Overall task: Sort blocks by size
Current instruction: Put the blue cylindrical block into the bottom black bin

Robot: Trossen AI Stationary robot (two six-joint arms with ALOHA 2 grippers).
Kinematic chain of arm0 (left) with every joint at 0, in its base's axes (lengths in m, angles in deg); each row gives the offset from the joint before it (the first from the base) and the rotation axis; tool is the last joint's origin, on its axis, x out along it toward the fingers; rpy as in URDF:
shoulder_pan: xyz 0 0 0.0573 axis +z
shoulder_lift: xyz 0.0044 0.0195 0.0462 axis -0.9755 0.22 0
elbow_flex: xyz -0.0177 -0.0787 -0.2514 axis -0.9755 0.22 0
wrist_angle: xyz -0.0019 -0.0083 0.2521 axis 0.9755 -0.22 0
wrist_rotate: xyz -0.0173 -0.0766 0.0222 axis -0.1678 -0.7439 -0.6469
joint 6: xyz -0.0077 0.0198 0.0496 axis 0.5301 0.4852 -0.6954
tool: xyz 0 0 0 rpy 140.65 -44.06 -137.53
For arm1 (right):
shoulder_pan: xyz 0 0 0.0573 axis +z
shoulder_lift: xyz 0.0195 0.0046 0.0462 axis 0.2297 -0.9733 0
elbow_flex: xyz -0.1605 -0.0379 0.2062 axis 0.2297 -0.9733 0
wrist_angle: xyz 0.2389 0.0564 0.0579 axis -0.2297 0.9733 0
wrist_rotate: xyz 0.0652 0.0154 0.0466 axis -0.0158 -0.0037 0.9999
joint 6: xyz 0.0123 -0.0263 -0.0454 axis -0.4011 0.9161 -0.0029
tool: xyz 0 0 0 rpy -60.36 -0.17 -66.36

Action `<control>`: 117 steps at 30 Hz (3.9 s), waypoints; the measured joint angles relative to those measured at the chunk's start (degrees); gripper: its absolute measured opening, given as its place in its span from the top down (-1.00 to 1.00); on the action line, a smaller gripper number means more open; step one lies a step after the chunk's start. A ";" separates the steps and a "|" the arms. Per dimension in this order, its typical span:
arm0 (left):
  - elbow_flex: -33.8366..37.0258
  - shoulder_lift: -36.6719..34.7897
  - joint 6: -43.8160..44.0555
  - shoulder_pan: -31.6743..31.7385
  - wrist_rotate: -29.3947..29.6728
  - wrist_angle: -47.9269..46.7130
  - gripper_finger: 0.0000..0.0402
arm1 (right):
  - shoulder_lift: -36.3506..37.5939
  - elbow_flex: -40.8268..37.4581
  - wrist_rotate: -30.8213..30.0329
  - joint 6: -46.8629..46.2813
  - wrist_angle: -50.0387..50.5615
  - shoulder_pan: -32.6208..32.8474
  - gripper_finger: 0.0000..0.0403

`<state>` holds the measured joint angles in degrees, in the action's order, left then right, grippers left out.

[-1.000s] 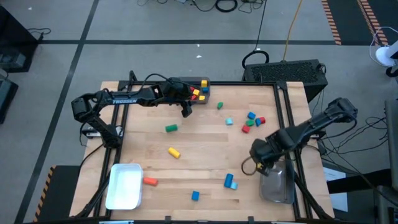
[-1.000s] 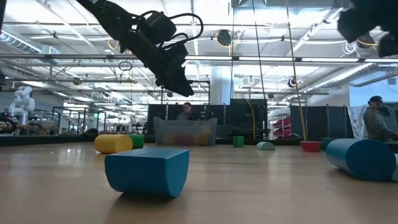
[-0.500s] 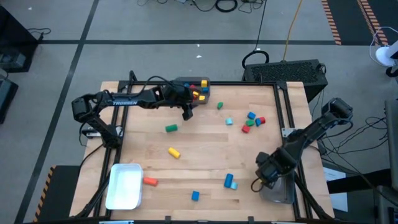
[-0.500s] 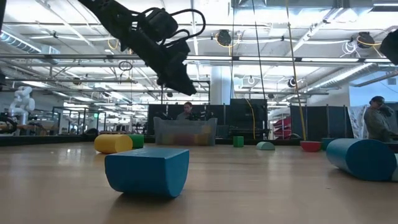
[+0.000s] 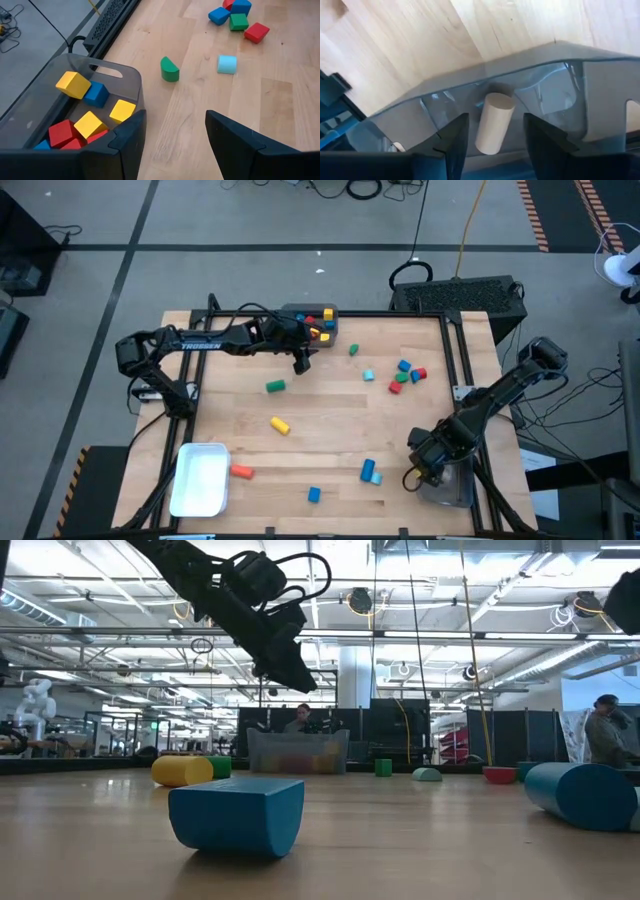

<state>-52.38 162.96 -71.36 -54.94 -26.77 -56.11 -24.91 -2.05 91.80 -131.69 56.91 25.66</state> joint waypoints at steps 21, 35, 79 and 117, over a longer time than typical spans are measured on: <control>0.00 0.00 -0.09 0.00 0.00 0.03 -0.03 | 2.98 6.73 -25.79 20.11 -13.50 -3.03 0.17; 0.00 0.00 -0.10 -0.46 0.00 -0.02 -0.03 | -10.41 6.73 -27.09 73.90 -27.85 -5.13 0.17; 0.00 0.00 1.44 -0.81 1.33 -0.02 -0.03 | -16.76 6.71 -15.11 110.95 -23.68 -12.40 0.17; 0.00 0.02 1.47 -1.86 1.55 -0.02 -0.03 | -23.82 11.76 -3.07 73.94 -32.57 -14.65 0.17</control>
<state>-52.38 162.98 -69.90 -56.80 -25.22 -56.13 -48.73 9.71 88.73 -57.75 24.34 11.01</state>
